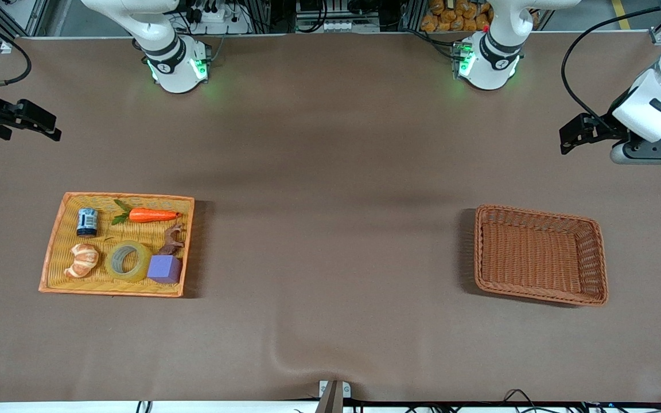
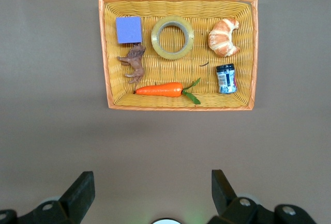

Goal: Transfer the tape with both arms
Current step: 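Move the right gripper over the orange tray toward the tape roll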

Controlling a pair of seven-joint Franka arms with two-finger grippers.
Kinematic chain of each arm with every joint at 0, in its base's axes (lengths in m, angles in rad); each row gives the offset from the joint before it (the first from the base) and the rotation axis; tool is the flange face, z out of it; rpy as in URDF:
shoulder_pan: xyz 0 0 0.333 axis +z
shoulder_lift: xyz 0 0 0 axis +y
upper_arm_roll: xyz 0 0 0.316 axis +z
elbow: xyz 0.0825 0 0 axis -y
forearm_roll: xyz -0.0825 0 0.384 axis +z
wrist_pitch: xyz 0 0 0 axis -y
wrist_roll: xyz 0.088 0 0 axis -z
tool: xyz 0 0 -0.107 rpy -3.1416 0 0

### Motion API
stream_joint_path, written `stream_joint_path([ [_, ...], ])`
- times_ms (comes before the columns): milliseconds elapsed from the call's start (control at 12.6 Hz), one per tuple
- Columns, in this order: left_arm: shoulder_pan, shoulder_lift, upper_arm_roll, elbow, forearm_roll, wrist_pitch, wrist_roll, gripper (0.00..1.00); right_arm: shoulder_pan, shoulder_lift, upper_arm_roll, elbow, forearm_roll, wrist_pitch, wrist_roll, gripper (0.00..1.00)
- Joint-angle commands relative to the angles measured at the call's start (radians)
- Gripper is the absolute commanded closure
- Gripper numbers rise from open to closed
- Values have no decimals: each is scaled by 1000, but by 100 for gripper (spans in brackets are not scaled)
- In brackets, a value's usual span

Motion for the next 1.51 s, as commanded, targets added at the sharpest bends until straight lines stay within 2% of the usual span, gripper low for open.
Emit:
stream_joint_path([
  [0, -7, -20, 7, -9, -28, -9, 13, 0, -1, 4, 5, 11, -14, -13, 19, 0],
  [318, -1, 38, 7, 53, -25, -22, 10, 0, -2, 11, 5, 14, -8, -4, 21, 0],
  [557, 15, 46, 9, 50, -27, -23, 0, 0, -8, 15, 4, 82, -12, -3, 19, 0],
  [795, 51, 46, 7, 47, -31, -23, -5, 0, 12, 50, 7, 82, -12, -5, 10, 0],
  [1193, 58, 57, 7, 47, -40, -21, -22, 0, 113, 118, 5, 85, -1, -5, 21, 0],
  [1273, 56, 57, 7, 44, -40, -21, -22, 0, 125, 122, 5, 117, -17, -7, 19, 0],
  [1432, 56, 58, 7, 43, -39, -21, -22, 0, 113, 145, 2, 128, 5, -10, 13, 0],
])
